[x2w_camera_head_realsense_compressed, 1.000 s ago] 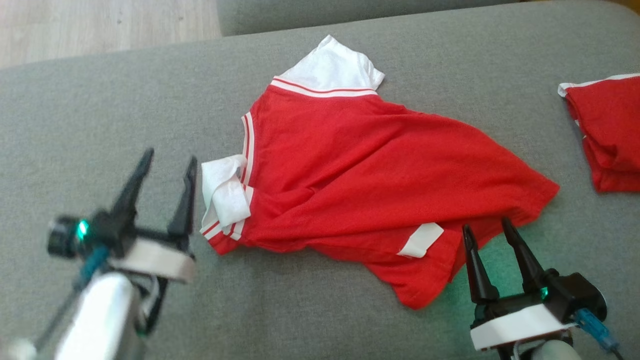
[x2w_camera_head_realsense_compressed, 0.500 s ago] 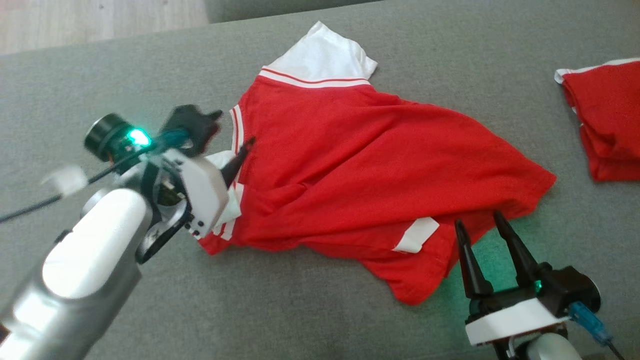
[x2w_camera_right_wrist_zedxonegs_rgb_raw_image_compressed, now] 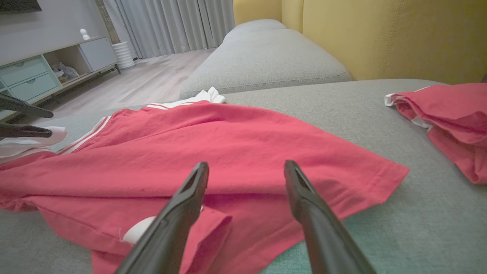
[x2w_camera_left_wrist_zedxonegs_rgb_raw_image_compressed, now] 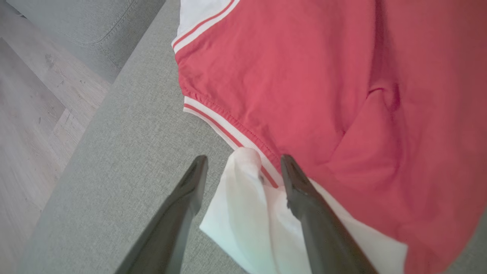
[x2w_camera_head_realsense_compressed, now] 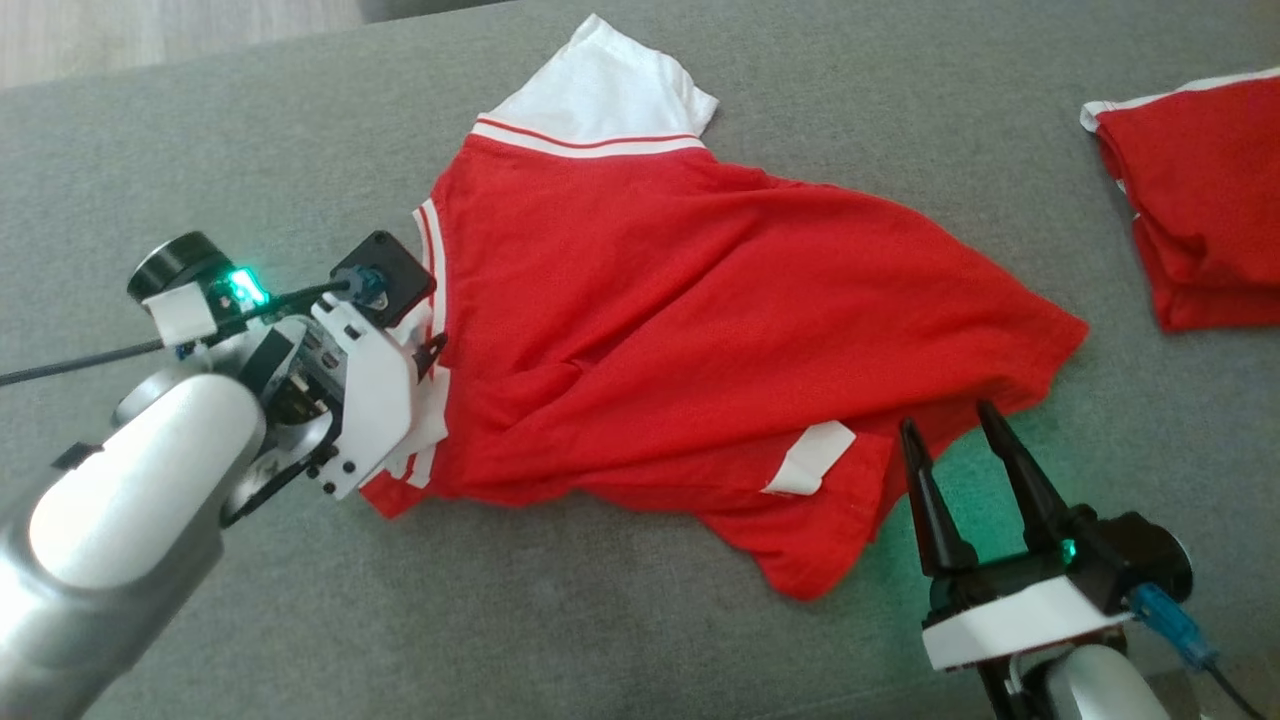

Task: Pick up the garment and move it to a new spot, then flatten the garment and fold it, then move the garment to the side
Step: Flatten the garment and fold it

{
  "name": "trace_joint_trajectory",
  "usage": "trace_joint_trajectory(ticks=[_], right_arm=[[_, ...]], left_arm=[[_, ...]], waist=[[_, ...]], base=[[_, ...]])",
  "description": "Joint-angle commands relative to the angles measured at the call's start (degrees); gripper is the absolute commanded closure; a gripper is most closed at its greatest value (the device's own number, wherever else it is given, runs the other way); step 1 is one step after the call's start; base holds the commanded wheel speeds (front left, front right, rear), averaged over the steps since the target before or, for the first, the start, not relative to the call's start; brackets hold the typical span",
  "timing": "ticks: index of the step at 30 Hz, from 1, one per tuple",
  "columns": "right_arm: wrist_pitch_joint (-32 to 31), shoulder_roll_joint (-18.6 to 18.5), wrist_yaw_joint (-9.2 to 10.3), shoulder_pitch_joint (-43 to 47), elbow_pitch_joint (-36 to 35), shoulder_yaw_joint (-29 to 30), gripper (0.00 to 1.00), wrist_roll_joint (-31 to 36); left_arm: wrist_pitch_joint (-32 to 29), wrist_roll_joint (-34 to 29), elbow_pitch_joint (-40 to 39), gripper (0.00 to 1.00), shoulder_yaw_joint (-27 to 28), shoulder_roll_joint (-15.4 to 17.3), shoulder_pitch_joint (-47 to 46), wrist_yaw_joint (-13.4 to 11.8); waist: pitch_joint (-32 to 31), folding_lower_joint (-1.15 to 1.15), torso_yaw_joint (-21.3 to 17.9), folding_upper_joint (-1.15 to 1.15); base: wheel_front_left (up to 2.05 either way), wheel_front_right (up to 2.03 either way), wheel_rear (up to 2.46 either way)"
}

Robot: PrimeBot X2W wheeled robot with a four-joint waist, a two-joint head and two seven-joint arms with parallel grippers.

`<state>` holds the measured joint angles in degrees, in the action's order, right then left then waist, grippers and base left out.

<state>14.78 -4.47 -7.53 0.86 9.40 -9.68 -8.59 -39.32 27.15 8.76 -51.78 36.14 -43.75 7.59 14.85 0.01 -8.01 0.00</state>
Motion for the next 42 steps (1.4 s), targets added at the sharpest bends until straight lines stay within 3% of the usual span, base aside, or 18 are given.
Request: trace_joint_trajectory(ticks=[1,12,13,14,15,16,17,21,24,34,42], right_arm=[[0.22,-0.21,0.04,-1.80,-1.33,-1.52,0.00,-0.38],[0.22,0.14,0.04,-2.93,-1.08,-2.01,0.00,-0.88],[0.22,0.16,0.04,-2.94,-1.09,-1.98,0.00,-0.94],[0.22,0.17,0.04,-2.94,-1.12,-1.98,0.00,-0.99],[0.22,0.17,0.04,-2.92,-1.14,-1.98,0.00,-1.01],[0.22,0.17,0.04,-2.89,-1.14,-1.95,0.00,-1.02],[0.22,0.19,0.04,-2.86,-1.12,-1.91,0.00,-1.04],[0.22,-0.16,0.04,-2.48,-0.40,-2.65,0.00,-1.30],[0.22,-1.51,0.04,-1.73,0.43,-4.06,0.00,-2.58],[0.22,-12.84,0.04,0.05,2.03,-16.03,0.00,-6.93],[0.22,-15.59,0.04,-2.09,3.41,-19.38,0.00,-8.70]], left_arm=[[0.57,-0.31,-1.07,0.00,2.45,2.26,-4.03,-0.11],[-0.66,-1.99,1.15,0.00,0.41,3.31,-5.26,-0.12],[-0.54,-2.33,1.21,0.07,0.27,3.41,-5.41,-0.15],[-0.24,-2.80,1.22,0.51,0.15,3.50,-5.63,-0.22],[-0.02,-3.03,1.31,0.78,0.08,3.50,-5.77,-0.27],[0.12,-3.09,1.38,0.61,0.01,3.45,-5.86,-0.28],[0.23,-3.02,1.44,1.00,-0.05,3.38,-5.91,-0.27],[1.18,-2.18,1.31,1.00,0.01,3.54,-6.26,-0.24],[5.61,-3.42,0.38,1.00,1.39,3.79,-7.59,-1.17],[21.30,-7.48,1.55,1.00,5.90,3.38,-12.26,-5.13],[25.86,-7.97,3.95,1.00,5.92,2.02,-12.89,-5.89]], waist=[[0.25,-0.01,-0.24,0.00],[0.81,-0.01,-1.44,0.00],[0.83,-0.01,-1.51,0.00],[0.85,-0.01,-1.57,0.00],[0.84,-0.01,-1.60,0.00],[0.82,-0.01,-1.62,0.00],[0.78,-0.01,-1.62,0.00],[0.60,-0.01,-1.39,0.00],[0.69,-0.01,-0.93,0.00],[1.10,-0.01,0.82,0.00],[0.98,-0.01,1.79,0.00]], base=[[0.00,0.00,0.00],[0.00,0.00,0.00],[0.00,0.00,0.00],[0.00,0.00,0.00],[0.00,0.00,0.00],[0.00,0.00,0.00],[0.00,0.00,0.00],[0.00,0.00,0.00],[0.00,0.00,0.00],[0.00,0.00,0.00],[0.00,0.00,0.00]])
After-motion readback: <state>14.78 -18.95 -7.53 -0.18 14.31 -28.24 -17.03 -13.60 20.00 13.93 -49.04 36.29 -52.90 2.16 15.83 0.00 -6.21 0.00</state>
